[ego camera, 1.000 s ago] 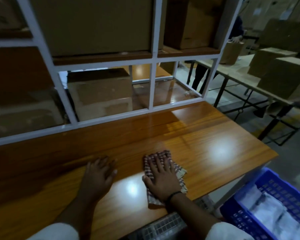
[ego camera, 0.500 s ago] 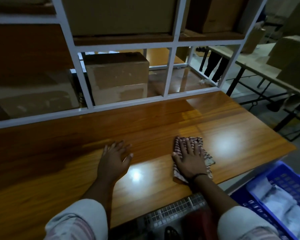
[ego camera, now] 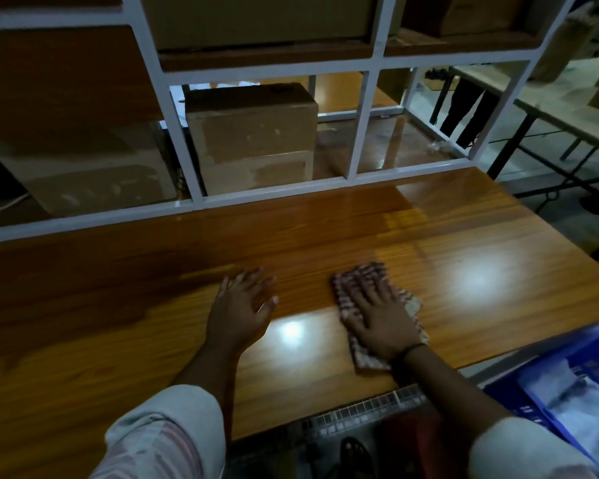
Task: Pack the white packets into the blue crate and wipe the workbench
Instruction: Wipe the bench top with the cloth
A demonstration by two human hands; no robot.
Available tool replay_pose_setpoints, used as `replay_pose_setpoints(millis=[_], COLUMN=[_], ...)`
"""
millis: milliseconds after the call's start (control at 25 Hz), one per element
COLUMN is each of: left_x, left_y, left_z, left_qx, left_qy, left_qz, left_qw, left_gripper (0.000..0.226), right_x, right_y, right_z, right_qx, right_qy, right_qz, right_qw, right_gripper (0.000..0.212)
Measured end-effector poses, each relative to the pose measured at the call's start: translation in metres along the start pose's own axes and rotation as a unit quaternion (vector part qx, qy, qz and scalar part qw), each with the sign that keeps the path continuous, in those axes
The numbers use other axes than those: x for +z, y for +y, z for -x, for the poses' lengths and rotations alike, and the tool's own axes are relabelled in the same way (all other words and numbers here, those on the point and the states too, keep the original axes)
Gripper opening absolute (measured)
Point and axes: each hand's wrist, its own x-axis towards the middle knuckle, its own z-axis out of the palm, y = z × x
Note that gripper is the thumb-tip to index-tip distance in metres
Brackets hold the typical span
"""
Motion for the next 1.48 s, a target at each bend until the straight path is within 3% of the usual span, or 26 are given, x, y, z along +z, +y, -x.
replay_pose_setpoints(millis=[80,160,240,320,440,560,640,720,800,880,1000,1120,1200,1360,1480], left_x=[-0.001,-0.002,-0.002,-0.003,-0.003,-0.002,-0.003,-0.003,-0.003,-0.003,-0.002,0.000,0.002,0.002,-0.001], left_y=[0.002,0.003,0.003,0.004,0.004,0.003,0.003,0.004,0.005,0.004,0.002,-0.002,-0.002,-0.002,-0.001], left_z=[-0.001,-0.001,-0.001,-0.002,-0.002,-0.003,-0.004,-0.004,-0.005,-0.006,-0.009,-0.010,-0.010,-0.010,-0.010], left_qx=[0.000,-0.005,-0.010,-0.009,-0.011,-0.015,-0.016,-0.028,-0.031,-0.025,-0.020,-0.013,-0.019,-0.024,-0.026], left_qy=[0.000,0.001,0.002,0.006,0.003,-0.003,-0.009,-0.015,-0.014,-0.011,-0.006,-0.004,-0.009,-0.012,-0.012], left_qz=[0.005,0.006,-0.003,-0.001,0.001,0.000,-0.003,-0.002,0.001,0.000,0.002,0.002,-0.001,0.003,0.008], left_qw=[1.000,1.000,1.000,1.000,1.000,1.000,1.000,1.000,0.999,1.000,1.000,1.000,1.000,1.000,1.000], left_gripper=[0.051,0.050,0.050,0.050,0.051,0.050,0.051,0.051,0.051,0.051,0.050,0.050,0.050,0.050,0.049], right_x=[-0.001,0.000,0.002,0.003,0.000,-0.009,-0.020,-0.023,-0.022,-0.017,-0.001,0.008,0.002,-0.025,-0.026], right_y=[0.008,-0.007,-0.037,-0.060,-0.039,0.028,0.065,0.074,0.054,0.018,-0.035,-0.028,0.009,0.058,0.025], right_z=[-0.027,-0.048,-0.052,-0.041,-0.035,-0.072,-0.112,-0.144,-0.166,-0.174,-0.157,-0.140,-0.158,-0.225,-0.261], right_qx=[0.104,0.121,0.040,-0.098,-0.203,-0.116,0.000,0.084,0.101,0.049,-0.128,-0.222,-0.186,0.037,0.063], right_qy=[-0.001,0.000,-0.001,-0.019,-0.004,0.053,0.019,-0.006,-0.010,-0.007,-0.015,-0.007,0.014,-0.024,-0.019], right_qz=[-0.018,-0.022,-0.016,-0.003,-0.006,-0.004,0.002,0.010,-0.005,-0.018,0.000,0.020,0.012,-0.009,-0.041], right_qw=[0.994,0.992,0.999,0.995,0.979,0.992,1.000,0.996,0.995,0.999,0.992,0.975,0.982,0.999,0.997], right_gripper=[0.074,0.071,0.069,0.069,0.067,0.076,0.089,0.089,0.087,0.088,0.080,0.068,0.071,0.079,0.077])
